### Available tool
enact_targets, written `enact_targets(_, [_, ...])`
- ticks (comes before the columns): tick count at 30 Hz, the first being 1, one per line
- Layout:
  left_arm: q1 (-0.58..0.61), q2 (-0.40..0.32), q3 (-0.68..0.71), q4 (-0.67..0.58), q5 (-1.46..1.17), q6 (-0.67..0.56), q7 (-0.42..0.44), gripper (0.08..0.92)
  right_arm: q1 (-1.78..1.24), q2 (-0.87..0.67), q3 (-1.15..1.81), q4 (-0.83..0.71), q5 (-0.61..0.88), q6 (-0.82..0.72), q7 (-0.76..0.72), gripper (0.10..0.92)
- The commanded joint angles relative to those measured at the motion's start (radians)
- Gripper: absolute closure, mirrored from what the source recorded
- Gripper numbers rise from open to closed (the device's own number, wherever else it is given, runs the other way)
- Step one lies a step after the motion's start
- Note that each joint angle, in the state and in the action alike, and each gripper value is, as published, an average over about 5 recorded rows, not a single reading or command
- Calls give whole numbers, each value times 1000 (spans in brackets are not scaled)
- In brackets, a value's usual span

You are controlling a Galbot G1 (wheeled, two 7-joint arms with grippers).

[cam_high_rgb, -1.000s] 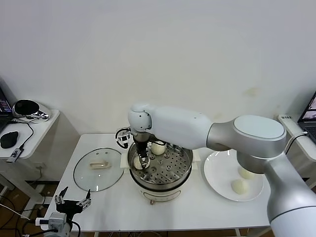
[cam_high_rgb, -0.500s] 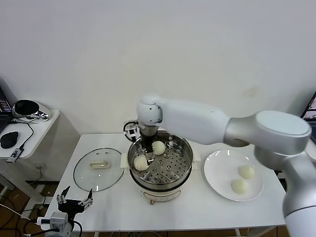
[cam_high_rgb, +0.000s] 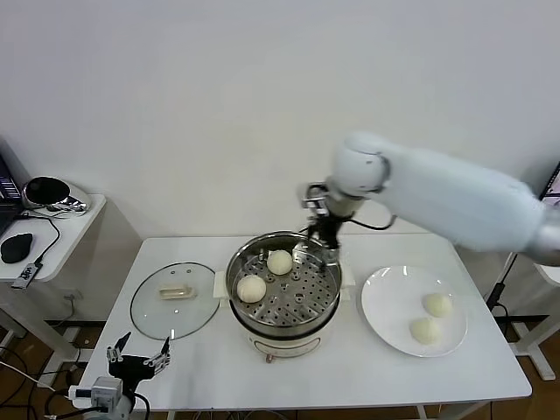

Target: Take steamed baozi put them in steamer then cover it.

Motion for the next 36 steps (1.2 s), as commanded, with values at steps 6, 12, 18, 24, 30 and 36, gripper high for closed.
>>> enact_targets(6, [6,3,3,-3,-19,2,-2,177,-273,-408,199,113,-215,113,-29,203])
enact_targets(12, [23,5,-5,-3,-15,1,-5,177,-524,-409,362,89,-307,149,-15,203])
enact_targets(18, [29,6,-8,-1,-8,2,-4,177,-677,-377,486,47,-379,176,-13,203])
enact_targets(24, [24,6,-5,14,7,3,-2,177,-732,-333,517,-29,-442,207,8,203])
enact_targets(30, [17,6,-6,28,17,6,1,177,-769,-275,541,-100,-470,234,7,203])
enact_targets(36, [11,10,-11,37,18,8,3,177,-792,-253,541,-129,-494,250,1,203])
